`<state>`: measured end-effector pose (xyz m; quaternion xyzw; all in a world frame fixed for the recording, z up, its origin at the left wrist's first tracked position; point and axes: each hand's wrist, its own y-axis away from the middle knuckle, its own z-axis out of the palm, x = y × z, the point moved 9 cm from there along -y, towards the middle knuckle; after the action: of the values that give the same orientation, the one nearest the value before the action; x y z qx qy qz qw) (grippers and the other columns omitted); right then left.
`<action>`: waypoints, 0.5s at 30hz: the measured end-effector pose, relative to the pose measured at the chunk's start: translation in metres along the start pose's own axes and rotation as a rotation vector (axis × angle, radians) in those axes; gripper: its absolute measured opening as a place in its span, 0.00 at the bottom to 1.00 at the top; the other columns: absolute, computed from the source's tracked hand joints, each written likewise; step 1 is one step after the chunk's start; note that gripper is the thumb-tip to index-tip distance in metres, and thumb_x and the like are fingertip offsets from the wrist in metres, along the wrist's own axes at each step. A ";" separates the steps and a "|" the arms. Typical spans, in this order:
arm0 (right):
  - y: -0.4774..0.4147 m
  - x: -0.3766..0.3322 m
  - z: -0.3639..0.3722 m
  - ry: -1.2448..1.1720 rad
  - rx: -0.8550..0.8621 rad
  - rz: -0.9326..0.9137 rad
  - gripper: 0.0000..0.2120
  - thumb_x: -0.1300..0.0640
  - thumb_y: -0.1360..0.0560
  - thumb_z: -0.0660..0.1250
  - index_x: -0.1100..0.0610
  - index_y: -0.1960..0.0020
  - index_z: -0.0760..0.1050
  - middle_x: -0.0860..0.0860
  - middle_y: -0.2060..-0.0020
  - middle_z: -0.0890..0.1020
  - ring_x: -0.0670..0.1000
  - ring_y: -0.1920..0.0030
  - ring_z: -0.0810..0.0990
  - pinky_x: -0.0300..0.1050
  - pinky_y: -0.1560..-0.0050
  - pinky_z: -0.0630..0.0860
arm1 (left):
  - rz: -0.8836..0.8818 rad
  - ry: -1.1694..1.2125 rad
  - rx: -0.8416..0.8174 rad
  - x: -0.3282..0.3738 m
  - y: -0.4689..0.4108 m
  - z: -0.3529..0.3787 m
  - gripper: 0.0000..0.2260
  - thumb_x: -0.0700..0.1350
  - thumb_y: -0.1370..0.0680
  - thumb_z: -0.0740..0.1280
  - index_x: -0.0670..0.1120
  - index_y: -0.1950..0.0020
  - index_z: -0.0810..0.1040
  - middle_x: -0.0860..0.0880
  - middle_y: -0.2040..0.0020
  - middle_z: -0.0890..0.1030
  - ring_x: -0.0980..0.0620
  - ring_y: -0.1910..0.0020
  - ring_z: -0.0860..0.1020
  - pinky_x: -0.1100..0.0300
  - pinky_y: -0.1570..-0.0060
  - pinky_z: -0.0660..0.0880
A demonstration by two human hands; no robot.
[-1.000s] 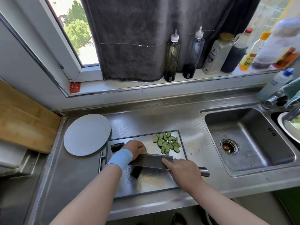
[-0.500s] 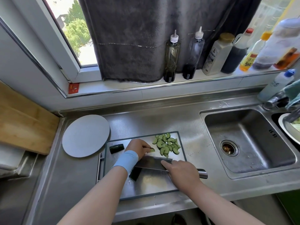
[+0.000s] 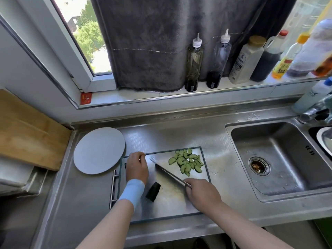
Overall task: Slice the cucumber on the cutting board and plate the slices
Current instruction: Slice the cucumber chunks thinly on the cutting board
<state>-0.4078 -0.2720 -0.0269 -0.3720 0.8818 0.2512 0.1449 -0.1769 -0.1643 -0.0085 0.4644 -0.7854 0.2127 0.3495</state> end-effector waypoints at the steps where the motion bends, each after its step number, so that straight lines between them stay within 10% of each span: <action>1: -0.001 -0.002 0.002 -0.039 -0.013 0.016 0.14 0.50 0.22 0.56 0.44 0.43 0.78 0.47 0.53 0.84 0.53 0.53 0.80 0.44 0.62 0.70 | -0.058 -0.003 -0.021 -0.013 0.007 -0.002 0.08 0.39 0.22 0.59 0.47 0.52 0.76 0.51 0.53 0.75 0.51 0.53 0.74 0.61 0.53 0.67; 7: 0.001 -0.019 0.016 -0.130 -0.093 0.000 0.12 0.47 0.20 0.57 0.43 0.47 0.79 0.44 0.57 0.83 0.49 0.58 0.79 0.43 0.62 0.74 | -0.001 -0.222 -0.427 -0.046 0.054 0.027 0.04 0.42 0.26 0.65 0.51 0.55 0.76 0.54 0.52 0.73 0.58 0.59 0.74 0.62 0.53 0.73; 15: 0.010 -0.033 0.031 -0.122 -0.130 -0.024 0.13 0.49 0.21 0.56 0.43 0.47 0.79 0.44 0.60 0.83 0.50 0.60 0.78 0.43 0.64 0.73 | 0.147 -0.336 -0.487 -0.042 0.077 0.043 0.12 0.46 0.26 0.66 0.52 0.44 0.78 0.54 0.41 0.73 0.53 0.42 0.72 0.61 0.44 0.72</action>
<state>-0.3903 -0.2297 -0.0343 -0.3753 0.8485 0.3285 0.1768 -0.2462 -0.1309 -0.0694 0.3374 -0.8917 -0.0369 0.2995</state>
